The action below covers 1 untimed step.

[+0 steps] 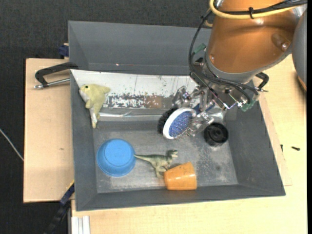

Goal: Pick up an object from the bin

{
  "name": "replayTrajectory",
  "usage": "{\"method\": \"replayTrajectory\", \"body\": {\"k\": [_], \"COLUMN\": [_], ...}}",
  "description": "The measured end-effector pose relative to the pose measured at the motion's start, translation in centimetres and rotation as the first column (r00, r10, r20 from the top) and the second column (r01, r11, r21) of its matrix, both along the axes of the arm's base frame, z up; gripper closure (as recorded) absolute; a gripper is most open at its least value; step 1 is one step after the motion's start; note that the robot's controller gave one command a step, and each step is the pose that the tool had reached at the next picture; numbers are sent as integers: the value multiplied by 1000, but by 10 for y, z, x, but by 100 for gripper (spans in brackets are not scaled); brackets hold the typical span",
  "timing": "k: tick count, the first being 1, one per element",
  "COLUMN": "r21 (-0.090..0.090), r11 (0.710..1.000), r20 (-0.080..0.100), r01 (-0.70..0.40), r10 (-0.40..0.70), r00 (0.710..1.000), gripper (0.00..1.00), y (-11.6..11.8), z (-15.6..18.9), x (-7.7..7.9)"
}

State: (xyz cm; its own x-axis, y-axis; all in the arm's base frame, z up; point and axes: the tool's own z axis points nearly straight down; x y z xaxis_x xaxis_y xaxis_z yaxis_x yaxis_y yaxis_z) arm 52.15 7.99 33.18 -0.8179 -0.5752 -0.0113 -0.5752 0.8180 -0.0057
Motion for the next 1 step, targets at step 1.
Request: {"method": "replayTrajectory", "body": {"k": [1], "r21": [0], "r11": [977], "r20": [-15], "r01": [-211], "r10": [211], "r00": [977], "gripper": [100], "y": [32], "z": [-34], "x": [3]}}
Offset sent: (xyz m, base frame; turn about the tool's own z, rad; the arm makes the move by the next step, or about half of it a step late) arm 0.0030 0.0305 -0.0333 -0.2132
